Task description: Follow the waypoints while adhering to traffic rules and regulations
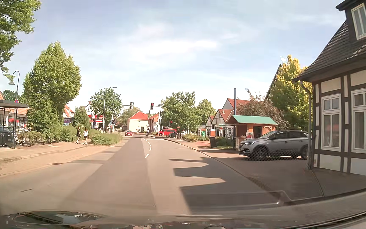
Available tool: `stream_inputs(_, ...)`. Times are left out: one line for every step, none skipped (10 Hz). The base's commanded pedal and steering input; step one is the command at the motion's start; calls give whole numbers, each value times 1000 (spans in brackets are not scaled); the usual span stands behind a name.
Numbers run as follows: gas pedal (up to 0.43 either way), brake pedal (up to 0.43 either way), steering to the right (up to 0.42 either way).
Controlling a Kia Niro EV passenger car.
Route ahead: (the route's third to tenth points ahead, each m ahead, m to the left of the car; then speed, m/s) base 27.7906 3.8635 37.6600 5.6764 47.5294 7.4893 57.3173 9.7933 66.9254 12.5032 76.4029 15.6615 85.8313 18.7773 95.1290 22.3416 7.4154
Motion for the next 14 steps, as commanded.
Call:
stream_inputs(0,0,-43)
stream_inputs(0,0,-43)
stream_inputs(0,0,-42)
stream_inputs(0,0,-42)
stream_inputs(0,0,-42)
stream_inputs(0,0,-41)
stream_inputs(0,0,-41)
stream_inputs(0,18,-41)
stream_inputs(0,43,-41)
stream_inputs(0,61,-41)
stream_inputs(0,85,-40)
stream_inputs(0,104,-39)
stream_inputs(0,122,-36)
stream_inputs(0,134,-32)
